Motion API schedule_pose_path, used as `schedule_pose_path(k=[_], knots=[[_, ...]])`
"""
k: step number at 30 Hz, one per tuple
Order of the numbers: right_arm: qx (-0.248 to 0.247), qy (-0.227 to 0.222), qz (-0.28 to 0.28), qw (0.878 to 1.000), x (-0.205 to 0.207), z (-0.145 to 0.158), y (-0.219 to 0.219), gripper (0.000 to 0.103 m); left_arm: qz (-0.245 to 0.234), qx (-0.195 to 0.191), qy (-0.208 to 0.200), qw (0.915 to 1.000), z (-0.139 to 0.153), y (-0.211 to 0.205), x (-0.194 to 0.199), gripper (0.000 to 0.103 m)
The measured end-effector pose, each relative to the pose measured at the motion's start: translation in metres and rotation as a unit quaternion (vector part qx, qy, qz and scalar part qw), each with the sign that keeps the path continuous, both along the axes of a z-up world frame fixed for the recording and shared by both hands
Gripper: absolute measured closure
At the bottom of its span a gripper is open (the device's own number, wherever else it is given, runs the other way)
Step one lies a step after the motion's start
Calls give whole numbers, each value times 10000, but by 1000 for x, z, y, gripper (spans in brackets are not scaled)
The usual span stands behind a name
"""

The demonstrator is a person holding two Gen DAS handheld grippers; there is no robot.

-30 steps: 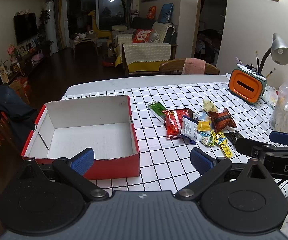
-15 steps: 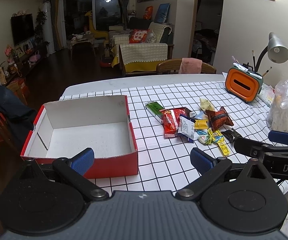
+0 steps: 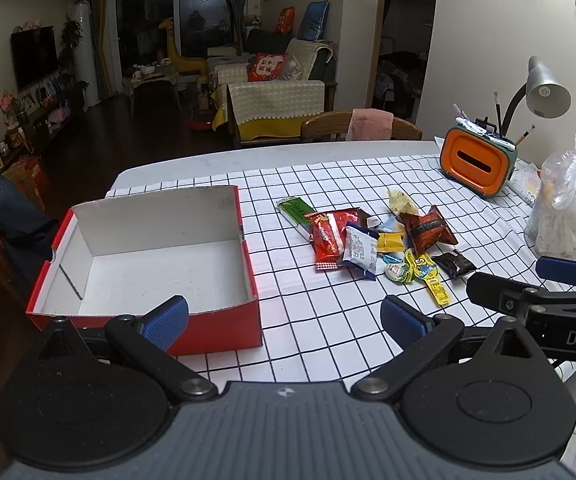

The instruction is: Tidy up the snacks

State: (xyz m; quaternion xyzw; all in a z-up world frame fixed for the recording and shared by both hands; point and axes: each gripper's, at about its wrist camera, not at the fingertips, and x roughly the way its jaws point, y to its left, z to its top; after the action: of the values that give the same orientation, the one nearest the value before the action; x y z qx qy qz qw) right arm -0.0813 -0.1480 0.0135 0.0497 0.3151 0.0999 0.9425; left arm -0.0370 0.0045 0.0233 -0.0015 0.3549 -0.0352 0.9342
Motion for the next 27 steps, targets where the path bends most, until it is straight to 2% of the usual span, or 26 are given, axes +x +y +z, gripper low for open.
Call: schedule_pose_path(k=[7, 14, 19, 25, 27], knots=[[-62, 56, 28, 10000, 17, -9, -16, 3, -49, 44, 138, 9999, -9, -20, 22, 0], [68, 280, -4, 9996, 46, -27, -47, 3, -104, 201, 466, 9987, -25, -49, 59, 0], [224, 537, -107, 9983, 71, -43, -75, 3, -131, 146, 729, 9971, -36, -64, 85, 0], [-23, 670, -105, 9977, 102, -66, -102, 6, -215, 213, 913, 9954, -53, -85, 116, 0], [-141, 727, -50, 9972, 114, -76, -111, 10, -213, 294, 957, 9947, -60, -94, 127, 0]])
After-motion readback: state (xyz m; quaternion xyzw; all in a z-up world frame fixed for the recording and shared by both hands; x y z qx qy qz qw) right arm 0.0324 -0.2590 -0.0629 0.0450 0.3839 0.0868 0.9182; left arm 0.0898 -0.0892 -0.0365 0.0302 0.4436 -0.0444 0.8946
